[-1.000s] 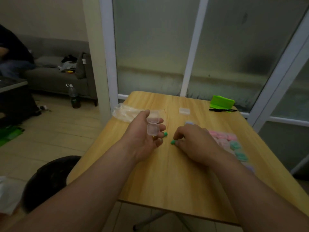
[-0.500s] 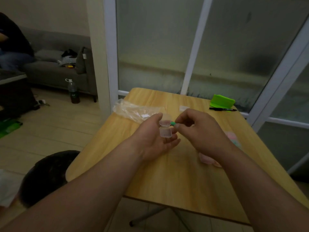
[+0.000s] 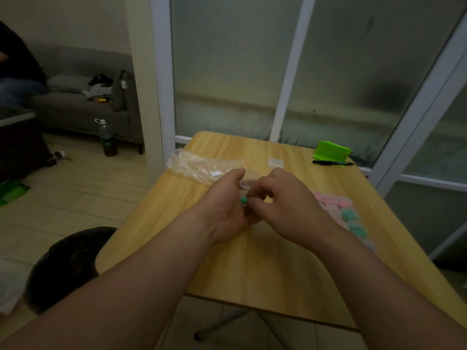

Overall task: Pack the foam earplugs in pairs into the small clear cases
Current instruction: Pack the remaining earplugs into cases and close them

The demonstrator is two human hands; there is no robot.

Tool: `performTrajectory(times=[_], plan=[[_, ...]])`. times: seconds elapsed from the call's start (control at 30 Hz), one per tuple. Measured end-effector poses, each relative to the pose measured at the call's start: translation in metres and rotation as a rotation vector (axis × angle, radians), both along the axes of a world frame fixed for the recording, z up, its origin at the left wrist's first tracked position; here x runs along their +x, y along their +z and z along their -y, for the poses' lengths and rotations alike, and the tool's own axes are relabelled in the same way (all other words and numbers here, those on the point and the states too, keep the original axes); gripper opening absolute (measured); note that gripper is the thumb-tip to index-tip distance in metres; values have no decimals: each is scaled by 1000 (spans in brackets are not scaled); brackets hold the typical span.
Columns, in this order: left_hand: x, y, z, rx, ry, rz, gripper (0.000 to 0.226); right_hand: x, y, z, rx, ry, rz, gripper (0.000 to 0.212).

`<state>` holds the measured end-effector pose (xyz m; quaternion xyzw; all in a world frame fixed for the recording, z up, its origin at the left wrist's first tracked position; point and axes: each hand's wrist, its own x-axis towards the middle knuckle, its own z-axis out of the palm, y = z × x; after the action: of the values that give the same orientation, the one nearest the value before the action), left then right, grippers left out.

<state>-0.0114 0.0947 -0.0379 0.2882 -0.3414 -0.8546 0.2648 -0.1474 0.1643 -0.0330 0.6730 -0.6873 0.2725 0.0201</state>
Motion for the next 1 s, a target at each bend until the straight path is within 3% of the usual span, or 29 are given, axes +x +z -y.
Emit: performTrajectory(times=[0.17,0.3,0.47,0.73,1.0], plan=[[2,2,1,2,-3,0,58,-1,-3,2,-8,15,22,14],[8,5,5,-25,27,23,55,-9,-1,5,-72,-29,163,12],[22,11,23,-31,332,81,52,-26,-13,15,-20,-173,302,11],[34,12,29,-16,421,87,52,-6,-33,41,207,-176,51,35],[31,12,24,-28,340,109,55,-7,-33,50,143,-188,49,7]])
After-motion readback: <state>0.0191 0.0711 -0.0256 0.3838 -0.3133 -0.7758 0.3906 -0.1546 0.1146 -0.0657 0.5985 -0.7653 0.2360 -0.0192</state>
